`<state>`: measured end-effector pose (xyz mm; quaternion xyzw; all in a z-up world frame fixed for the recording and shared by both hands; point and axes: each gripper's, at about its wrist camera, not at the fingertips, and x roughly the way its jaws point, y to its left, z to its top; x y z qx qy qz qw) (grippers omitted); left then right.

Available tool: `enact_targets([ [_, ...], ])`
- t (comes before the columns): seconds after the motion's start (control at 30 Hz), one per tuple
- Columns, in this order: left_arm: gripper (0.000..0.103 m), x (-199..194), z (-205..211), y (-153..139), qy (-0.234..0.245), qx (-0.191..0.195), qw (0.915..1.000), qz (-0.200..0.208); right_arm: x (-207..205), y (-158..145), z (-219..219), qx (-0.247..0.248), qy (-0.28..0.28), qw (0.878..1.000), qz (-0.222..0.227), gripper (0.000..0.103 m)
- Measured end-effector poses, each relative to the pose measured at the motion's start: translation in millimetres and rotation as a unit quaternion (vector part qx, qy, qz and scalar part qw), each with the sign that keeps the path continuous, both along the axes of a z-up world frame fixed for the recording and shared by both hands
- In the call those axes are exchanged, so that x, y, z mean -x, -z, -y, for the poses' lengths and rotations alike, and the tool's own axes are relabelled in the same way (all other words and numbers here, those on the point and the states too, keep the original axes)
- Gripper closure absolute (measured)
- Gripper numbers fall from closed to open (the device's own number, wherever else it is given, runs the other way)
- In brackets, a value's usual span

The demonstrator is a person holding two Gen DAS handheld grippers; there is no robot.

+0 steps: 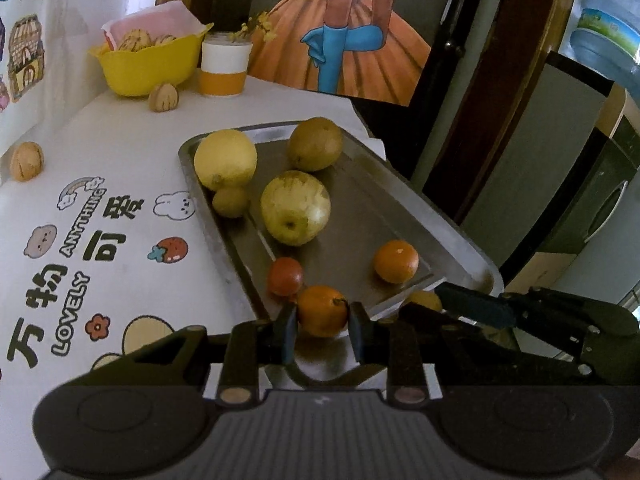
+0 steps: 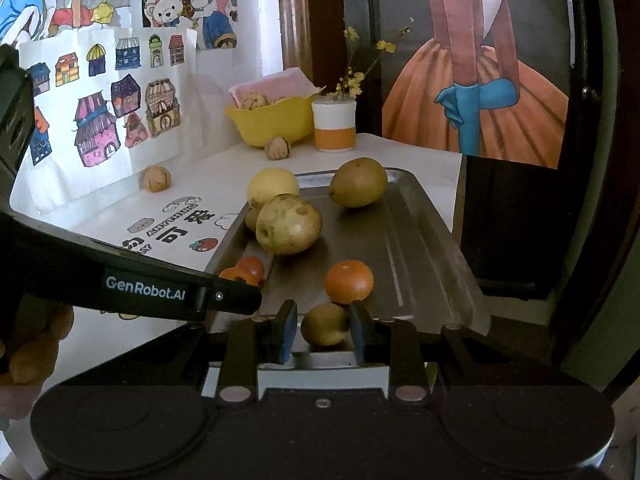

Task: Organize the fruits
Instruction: 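Carry mandarin and small brown fruit into the tray and open both tools, then move both tools toward the striped pepino melons beside the yellow bowl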

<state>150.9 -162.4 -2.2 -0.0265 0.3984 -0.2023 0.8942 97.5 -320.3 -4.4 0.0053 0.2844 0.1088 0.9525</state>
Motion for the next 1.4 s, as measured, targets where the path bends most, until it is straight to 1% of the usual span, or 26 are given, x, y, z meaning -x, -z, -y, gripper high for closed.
enact_targets([
  [0.13, 0.072, 0.3, -2.2, 0.7, -0.005, 0.004, 1.0, -0.004, 1.6, -1.8, 1.2, 0.0, 0.006, 1.0, 0.004, 0.07],
  [0.2, 0.071, 0.2, -3.3, -0.2, -0.005, 0.007, 1.0, -0.004, 3.3, -3.2, 3.8, -0.002, 0.012, 1.0, 0.006, 0.066],
  [0.27, 0.068, 1.2, -4.4, -2.0, -0.004, 0.01, 0.9999, -0.004, 5.5, -5.5, 5.0, -0.003, 0.018, 1.0, 0.008, 0.062],
  [0.3, 0.062, 1.4, -5.0, -3.3, -0.004, 0.014, 0.9999, -0.003, 7.2, -7.3, 5.8, -0.004, 0.023, 1.0, 0.009, 0.059],
  [0.33, 0.052, 1.9, -6.2, -5.2, -0.004, 0.017, 0.9998, -0.003, 8.8, -9.1, 7.0, -0.005, 0.026, 1.0, 0.011, 0.057],
  [0.4, 0.04, 3.1, -8.8, -9.5, -0.01, 0.025, 0.9996, 0.001, 12.7, -14.2, 10.8, -0.009, 0.034, 0.999, 0.015, 0.049],
  [0.43, 0.036, 4.2, -10.7, -12.3, -0.012, 0.029, 0.9995, 0.005, 14.5, -17.4, 12.8, -0.011, 0.038, 0.999, 0.017, 0.045],
  [0.47, 0.034, 5.1, -13.0, -15.1, -0.012, 0.035, 0.9993, 0.008, 17.0, -20.7, 14.7, -0.013, 0.042, 0.999, 0.019, 0.036],
  [0.5, 0.03, 6.1, -15.6, -17.7, -0.013, 0.038, 0.9991, 0.009, 19.7, -24.4, 16.6, -0.017, 0.046, 0.999, 0.021, 0.028],
  [0.53, 0.024, 7.7, -18.4, -20.8, -0.016, 0.041, 0.9989, 0.012, 22.0, -28.3, 18.5, -0.021, 0.049, 0.998, 0.023, 0.025],
  [0.6, 0.017, 12.2, -27.1, -28.4, -0.024, 0.045, 0.9984, 0.023, 27.1, -38.1, 22.1, -0.031, 0.05, 0.998, 0.025, 0.017],
  [0.63, 0.014, 14.3, -32.1, -32.4, -0.028, 0.046, 0.9982, 0.028, 29.5, -44.1, 23.1, -0.034, 0.049, 0.998, 0.025, 0.015],
  [0.7, 0.008, 18.9, -45.5, -41.6, -0.04, 0.046, 0.9974, 0.037, 35.0, -57.5, 24.0, -0.039, 0.044, 0.998, 0.029, 0.005],
  [0.73, 0.006, 21.3, -54.6, -46.8, -0.049, 0.045, 0.9969, 0.041, 37.5, -65.8, 23.8, -0.04, 0.042, 0.998, 0.031, 0.003],
  [0.83, 0.005, 24.0, -80.4, -60.8, -0.072, 0.035, 0.9957, 0.048, 38.6, -94.9, 20.6, -0.056, 0.022, 0.998, 0.027, 0.001],
  [0.93, 0.005, 22.9, -109.8, -77.8, -0.103, 0.015, 0.9932, 0.052, 25.6, -130.8, 15.0, -0.109, -0.009, 0.994, -0.003, 0.001],
  [1.0, 0.004, 19.4, -128.1, -90.6, -0.119, 0.001, 0.9913, 0.055, 12.5, -158.6, 5.5, -0.131, -0.035, 0.991, -0.016, 0.001],
  [1.07, 0.004, 13.5, -144.2, -104.8, -0.138, -0.012, 0.9885, 0.06, -1.9, -187.6, -10.1, -0.132, -0.061, 0.989, -0.019, 0.001],
  [1.17, 0.003, 2.4, -165.2, -126.3, -0.158, -0.016, 0.9841, 0.079, -29.9, -225.6, -37.6, -0.13, -0.101, 0.986, -0.019, 0.001],
  [1.3, 0.001, -18.2, -176.5, -142.8, -0.171, -0.028, 0.9786, 0.111, -84.9, -252.1, -78.7, -0.123, -0.146, 0.981, -0.034, 0.001],
  [1.4, 0.001, -34.6, -178.1, -137.4, -0.186, -0.026, 0.9744, 0.124, -128.7, -249.4, -104.0, -0.113, -0.159, 0.98, -0.041, 0.001],
])
